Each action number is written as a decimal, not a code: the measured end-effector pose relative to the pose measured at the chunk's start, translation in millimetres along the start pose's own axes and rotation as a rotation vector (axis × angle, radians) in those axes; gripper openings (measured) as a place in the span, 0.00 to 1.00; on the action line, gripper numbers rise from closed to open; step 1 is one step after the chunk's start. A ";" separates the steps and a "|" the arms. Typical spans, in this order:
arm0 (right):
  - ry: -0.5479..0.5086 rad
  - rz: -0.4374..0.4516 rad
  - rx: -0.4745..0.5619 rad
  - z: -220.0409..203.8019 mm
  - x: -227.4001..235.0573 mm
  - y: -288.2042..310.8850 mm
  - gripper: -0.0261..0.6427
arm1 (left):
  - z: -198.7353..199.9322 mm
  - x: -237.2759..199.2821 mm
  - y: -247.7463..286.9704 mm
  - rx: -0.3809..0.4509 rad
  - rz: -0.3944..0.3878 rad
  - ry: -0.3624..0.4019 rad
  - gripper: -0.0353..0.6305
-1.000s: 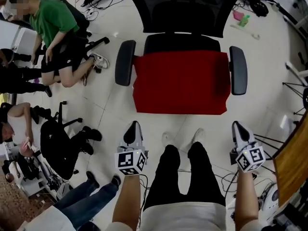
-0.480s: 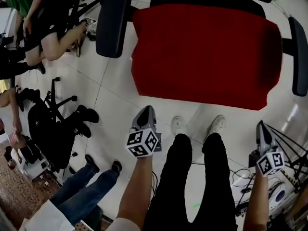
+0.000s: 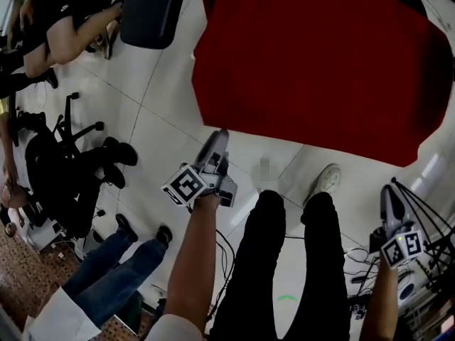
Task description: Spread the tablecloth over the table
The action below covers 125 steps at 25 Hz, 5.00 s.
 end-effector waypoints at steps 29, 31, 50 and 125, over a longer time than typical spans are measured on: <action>0.971 0.335 0.566 -0.1 97.0 26.2 0.42 | 1.8 18.7 7.2 0.033 -0.177 -0.134 0.08; 0.954 0.350 0.560 8.2 95.3 26.9 0.30 | 0.9 23.3 0.7 0.051 -0.159 -0.117 0.08; 0.258 -0.034 0.451 147.7 -1.4 -109.1 0.06 | 37.3 235.4 -122.9 0.189 0.131 0.797 0.08; 0.230 -1.291 1.140 -33.1 -53.2 -994.1 0.07 | -504.8 870.1 -277.6 -0.291 -1.157 1.319 0.08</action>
Point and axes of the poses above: the fingertips, and each gripper's own axes: y forward along the fingers, x to its right, z out of its top, the point moved 3 cm from there along -y, backward along the fingers, and after that the axes turned 5 degrees about -y, right-handed, at the moved point
